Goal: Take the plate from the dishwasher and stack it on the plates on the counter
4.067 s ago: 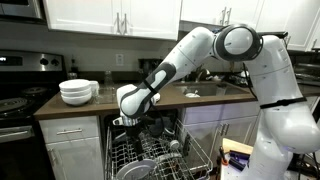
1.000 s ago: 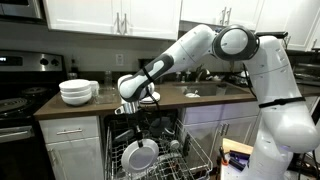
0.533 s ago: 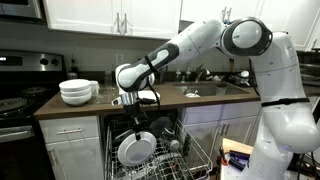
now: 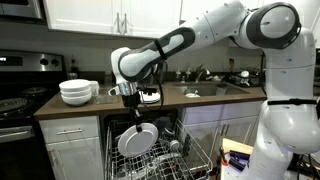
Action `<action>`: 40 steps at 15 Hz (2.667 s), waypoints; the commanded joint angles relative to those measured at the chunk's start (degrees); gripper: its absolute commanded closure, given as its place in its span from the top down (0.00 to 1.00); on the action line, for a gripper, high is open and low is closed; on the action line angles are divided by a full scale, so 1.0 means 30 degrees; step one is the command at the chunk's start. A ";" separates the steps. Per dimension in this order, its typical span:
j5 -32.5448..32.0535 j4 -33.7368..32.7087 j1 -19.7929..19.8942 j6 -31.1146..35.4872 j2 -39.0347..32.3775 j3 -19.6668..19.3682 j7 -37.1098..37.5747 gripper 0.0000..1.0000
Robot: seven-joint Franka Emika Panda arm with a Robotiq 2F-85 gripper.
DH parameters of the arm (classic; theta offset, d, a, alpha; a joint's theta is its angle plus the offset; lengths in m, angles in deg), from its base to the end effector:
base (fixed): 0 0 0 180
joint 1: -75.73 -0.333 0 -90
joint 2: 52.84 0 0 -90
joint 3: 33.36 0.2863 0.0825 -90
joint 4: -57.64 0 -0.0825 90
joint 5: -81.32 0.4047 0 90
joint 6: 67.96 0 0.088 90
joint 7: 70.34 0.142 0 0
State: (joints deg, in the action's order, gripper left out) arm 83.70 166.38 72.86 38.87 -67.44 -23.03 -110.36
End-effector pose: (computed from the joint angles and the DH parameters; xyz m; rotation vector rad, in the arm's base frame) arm 0.5636 0.1361 0.2772 -2.6666 -1.3078 0.3847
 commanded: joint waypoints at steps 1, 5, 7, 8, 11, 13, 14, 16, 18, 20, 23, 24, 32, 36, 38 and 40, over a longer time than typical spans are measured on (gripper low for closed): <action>-0.1958 0.1429 -0.0936 0.0112 0.2029 -0.0176 0.2118 0.05; -0.4541 0.2482 -0.1702 0.0643 0.2992 -0.0094 0.4764 0.05; -0.5840 0.3104 -0.1997 0.1271 0.3381 -0.0071 0.5954 0.05; -0.6659 0.3451 -0.2129 0.1736 0.3553 -0.0080 0.6633 0.05; -0.8969 0.4516 -0.2427 0.3192 0.3984 -0.0094 0.8844 0.05; -1.0542 0.5403 -0.2538 0.4483 0.4364 -0.0116 1.0572 0.05; -1.1218 0.5797 -0.2576 0.5042 0.4520 -0.0125 1.1429 0.05; -1.1218 0.6338 -0.2546 0.5196 0.4809 -0.0060 1.1871 0.05; -1.0790 0.5635 -0.2475 0.4926 0.3839 -0.0057 1.1316 0.07; -1.0791 0.5875 -0.2466 0.4930 0.4038 -0.0048 1.1358 0.05; -1.1949 0.6170 -0.2637 0.5272 0.4065 0.0008 1.2782 0.05; -1.2377 0.6270 -0.2709 0.5387 0.4112 0.0043 1.3295 0.05; -1.7498 0.7248 -0.3566 0.6022 0.4945 0.0516 1.9448 0.05; -2.1051 0.7600 -0.3930 0.4928 0.5196 0.0864 2.3531 0.05; -2.2445 0.7650 -0.4029 0.3756 0.5160 0.1058 2.5424 0.05; -2.2863 0.7581 -0.4115 0.2320 0.4990 0.1192 2.6664 0.05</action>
State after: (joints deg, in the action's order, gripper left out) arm 18.67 188.21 61.08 51.54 -54.20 -20.25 -36.10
